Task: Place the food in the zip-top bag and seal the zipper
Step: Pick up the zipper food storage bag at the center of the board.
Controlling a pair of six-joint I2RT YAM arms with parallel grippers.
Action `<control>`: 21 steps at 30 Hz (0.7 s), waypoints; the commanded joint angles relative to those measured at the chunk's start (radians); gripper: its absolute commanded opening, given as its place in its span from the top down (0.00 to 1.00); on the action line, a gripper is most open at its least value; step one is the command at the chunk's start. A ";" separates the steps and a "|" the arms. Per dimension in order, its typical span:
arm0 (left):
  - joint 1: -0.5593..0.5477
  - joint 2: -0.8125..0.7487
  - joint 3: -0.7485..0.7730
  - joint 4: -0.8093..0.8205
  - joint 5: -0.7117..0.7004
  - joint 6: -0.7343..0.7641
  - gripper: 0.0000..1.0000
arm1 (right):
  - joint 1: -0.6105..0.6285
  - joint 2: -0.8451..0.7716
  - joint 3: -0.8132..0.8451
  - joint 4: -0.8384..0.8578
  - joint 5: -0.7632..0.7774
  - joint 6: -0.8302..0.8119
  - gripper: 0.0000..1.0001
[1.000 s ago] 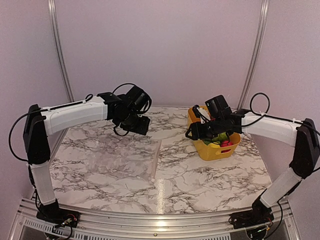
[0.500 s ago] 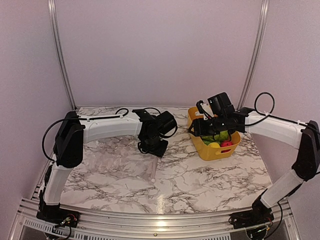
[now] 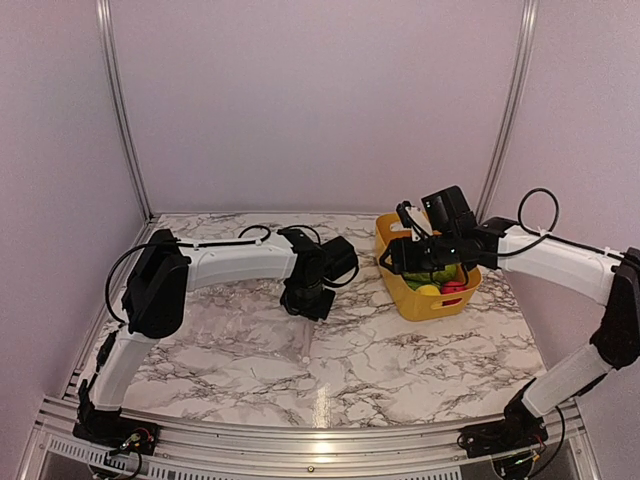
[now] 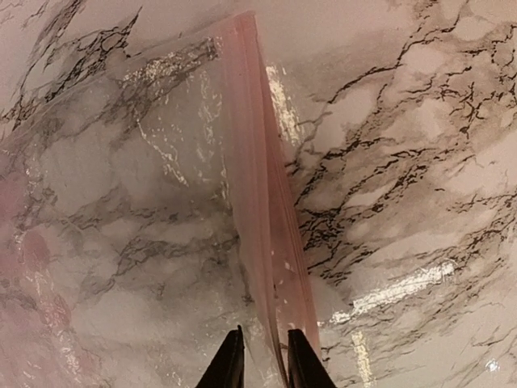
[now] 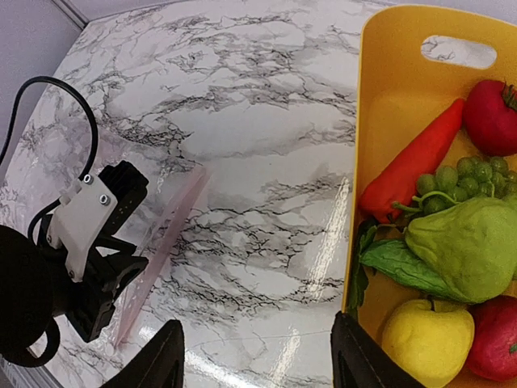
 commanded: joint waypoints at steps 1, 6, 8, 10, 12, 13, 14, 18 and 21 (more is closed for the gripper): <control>-0.005 0.012 0.016 -0.043 -0.050 -0.018 0.84 | 0.006 -0.035 -0.014 0.005 -0.014 0.014 0.41; -0.003 -0.027 0.033 -0.044 -0.071 -0.018 1.00 | 0.007 -0.023 0.013 0.010 -0.033 0.010 0.41; 0.002 -0.075 0.038 -0.044 -0.092 -0.019 1.00 | 0.007 -0.002 0.045 0.013 -0.063 0.012 0.42; 0.008 -0.125 0.037 -0.044 -0.111 -0.027 1.00 | 0.007 0.035 0.086 0.017 -0.100 0.028 0.42; 0.012 -0.175 0.034 -0.042 -0.129 -0.033 1.00 | 0.010 0.080 0.128 0.028 -0.145 0.056 0.42; 0.012 -0.198 0.035 -0.039 -0.134 -0.030 1.00 | 0.010 0.104 0.151 0.029 -0.161 0.073 0.42; 0.012 -0.219 0.035 -0.036 -0.141 -0.030 1.00 | 0.010 0.132 0.176 0.025 -0.171 0.091 0.42; 0.012 -0.290 0.037 -0.013 -0.153 -0.032 1.00 | 0.021 0.213 0.270 0.013 -0.205 0.112 0.41; 0.012 -0.317 0.038 0.001 -0.154 -0.033 1.00 | 0.033 0.254 0.315 0.049 -0.261 0.124 0.40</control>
